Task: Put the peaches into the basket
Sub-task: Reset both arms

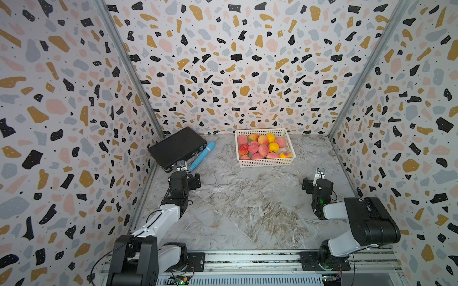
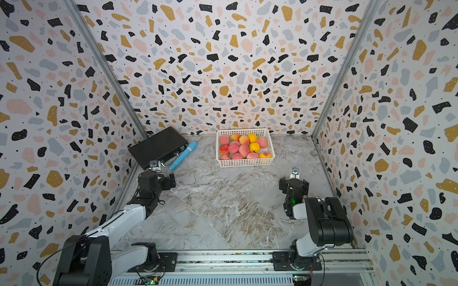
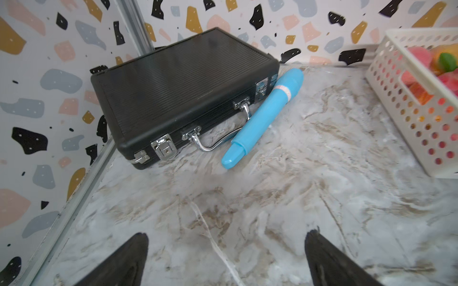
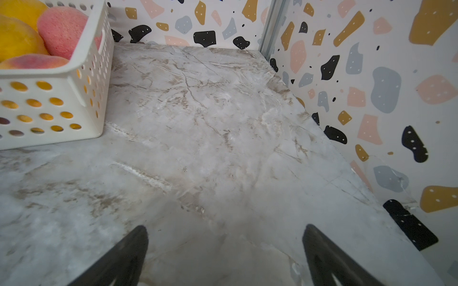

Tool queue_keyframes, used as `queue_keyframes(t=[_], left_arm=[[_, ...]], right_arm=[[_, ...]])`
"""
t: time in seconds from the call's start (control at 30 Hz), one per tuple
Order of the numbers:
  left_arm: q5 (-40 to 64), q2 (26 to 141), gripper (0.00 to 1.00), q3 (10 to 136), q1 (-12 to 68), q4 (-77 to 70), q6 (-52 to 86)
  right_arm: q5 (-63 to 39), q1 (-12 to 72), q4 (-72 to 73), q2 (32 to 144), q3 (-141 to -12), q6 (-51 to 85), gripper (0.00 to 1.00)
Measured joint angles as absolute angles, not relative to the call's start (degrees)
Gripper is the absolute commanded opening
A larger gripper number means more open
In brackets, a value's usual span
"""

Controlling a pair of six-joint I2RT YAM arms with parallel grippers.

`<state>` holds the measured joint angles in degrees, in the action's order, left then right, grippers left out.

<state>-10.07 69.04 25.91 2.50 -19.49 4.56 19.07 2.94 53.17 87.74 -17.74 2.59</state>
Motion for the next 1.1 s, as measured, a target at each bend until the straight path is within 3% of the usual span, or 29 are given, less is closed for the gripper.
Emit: queue_keyframes(t=[0.27, 1.1], left_arm=[[-6.5, 81.2, 0.99, 19.4, 0.3, -38.1, 3.6], [1.1, 82.2, 0.99, 17.6, 0.1, -47.1, 0.9]], right_arm=[[19.1, 2.9, 53.2, 87.7, -17.7, 2.6, 0.99], [17.7, 2.0, 53.1, 87.7, -18.1, 2.9, 0.99]])
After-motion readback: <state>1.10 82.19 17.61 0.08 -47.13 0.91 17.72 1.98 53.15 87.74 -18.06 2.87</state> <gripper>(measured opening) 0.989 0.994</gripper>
